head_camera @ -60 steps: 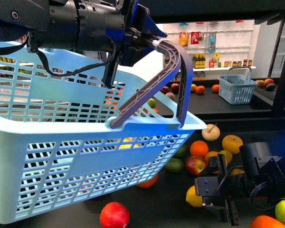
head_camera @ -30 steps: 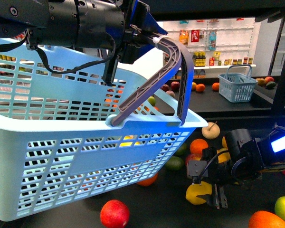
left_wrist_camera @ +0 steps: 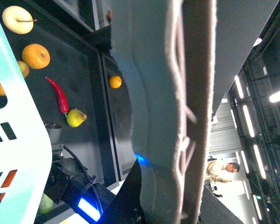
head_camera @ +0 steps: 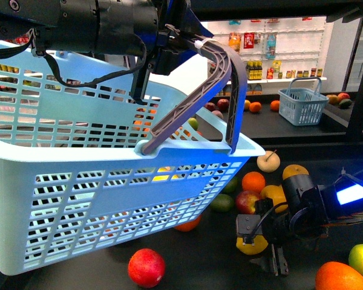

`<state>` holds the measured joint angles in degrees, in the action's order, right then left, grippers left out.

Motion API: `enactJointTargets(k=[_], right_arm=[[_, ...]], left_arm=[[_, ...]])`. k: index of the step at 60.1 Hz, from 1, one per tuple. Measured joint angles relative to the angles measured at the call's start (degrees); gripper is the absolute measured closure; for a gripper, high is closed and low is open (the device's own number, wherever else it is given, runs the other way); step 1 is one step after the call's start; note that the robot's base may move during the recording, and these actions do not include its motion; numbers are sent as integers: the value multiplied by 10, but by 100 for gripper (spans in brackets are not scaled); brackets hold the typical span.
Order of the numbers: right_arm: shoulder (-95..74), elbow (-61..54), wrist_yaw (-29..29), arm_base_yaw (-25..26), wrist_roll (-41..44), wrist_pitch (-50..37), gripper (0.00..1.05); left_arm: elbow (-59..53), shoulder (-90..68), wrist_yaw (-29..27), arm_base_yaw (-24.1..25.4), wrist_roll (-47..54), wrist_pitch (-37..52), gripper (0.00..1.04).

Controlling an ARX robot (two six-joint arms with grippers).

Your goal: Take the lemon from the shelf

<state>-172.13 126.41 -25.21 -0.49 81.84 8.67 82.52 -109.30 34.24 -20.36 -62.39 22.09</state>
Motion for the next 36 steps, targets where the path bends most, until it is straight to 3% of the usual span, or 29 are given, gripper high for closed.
enactJointTargets(k=[20,29,36], right_arm=[[-54,80,24,-5,-21,13,7],[-56,89,30,-5,-34,16,26],[-56,89,30,-5,-42,17,33]], left_arm=[[0,0,0,0,0,0,95],[0,0,0,0,0,0,95],[0,0,0,0,0,0,95]])
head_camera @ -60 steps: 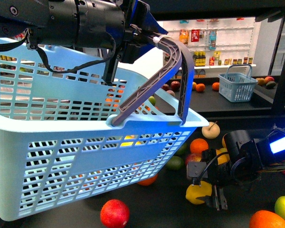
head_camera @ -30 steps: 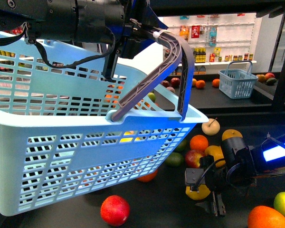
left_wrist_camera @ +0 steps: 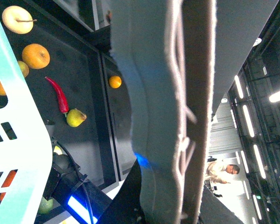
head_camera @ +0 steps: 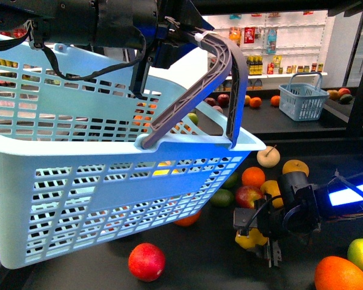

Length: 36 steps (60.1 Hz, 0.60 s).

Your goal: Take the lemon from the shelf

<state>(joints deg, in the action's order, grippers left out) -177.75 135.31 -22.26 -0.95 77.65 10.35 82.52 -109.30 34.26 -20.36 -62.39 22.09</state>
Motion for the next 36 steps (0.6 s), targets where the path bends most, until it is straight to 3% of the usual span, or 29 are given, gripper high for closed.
enactJointTargets(k=[20,36], right_arm=[[29,-59,1,2,-19,-33,34],[144,-217,-3,21,-120,-187,34]], left_arm=[[0,0,0,0,0,0,95],[0,0,0,0,0,0,95]])
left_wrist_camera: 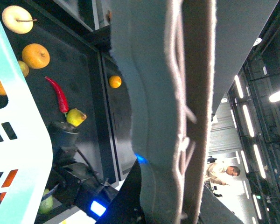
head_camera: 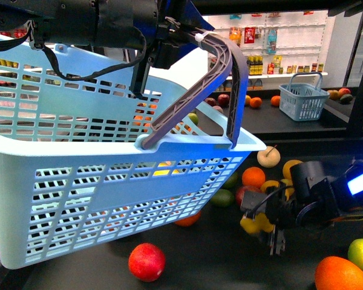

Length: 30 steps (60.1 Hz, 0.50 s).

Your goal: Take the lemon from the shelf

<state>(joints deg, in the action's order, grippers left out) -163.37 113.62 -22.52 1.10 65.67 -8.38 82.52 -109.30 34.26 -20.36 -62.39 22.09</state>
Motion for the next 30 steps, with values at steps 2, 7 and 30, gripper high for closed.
enactJointTargets(k=[2,7,30], right_arm=[[25,-26,0,4,-16,-24,34],[88,-87,3,16,-51,-73,34],[407,-358,2,69,-351,-202,34]], left_arm=[[0,0,0,0,0,0,95],[0,0,0,0,0,0,95],[0,0,0,0,0,0,95]])
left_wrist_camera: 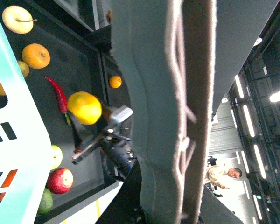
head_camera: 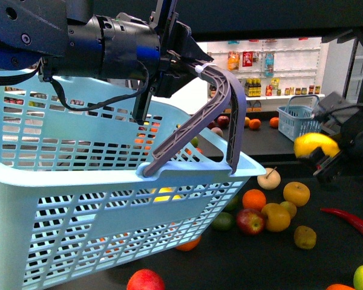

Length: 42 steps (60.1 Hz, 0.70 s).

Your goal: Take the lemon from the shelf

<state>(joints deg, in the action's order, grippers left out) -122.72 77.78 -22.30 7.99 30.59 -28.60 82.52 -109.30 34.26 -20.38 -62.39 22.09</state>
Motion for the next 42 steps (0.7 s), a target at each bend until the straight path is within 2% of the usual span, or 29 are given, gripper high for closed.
enactJointTargets(k=[11,19,42], right_arm=[[115,-44,-37,-11,-150,21,34],[172,-45,-55,-40,-255,58,34],[177,-49,-46,-124,-393,96,34]], left_arm=[[0,0,0,0,0,0,95],[0,0,0,0,0,0,95],[0,0,0,0,0,0,95]])
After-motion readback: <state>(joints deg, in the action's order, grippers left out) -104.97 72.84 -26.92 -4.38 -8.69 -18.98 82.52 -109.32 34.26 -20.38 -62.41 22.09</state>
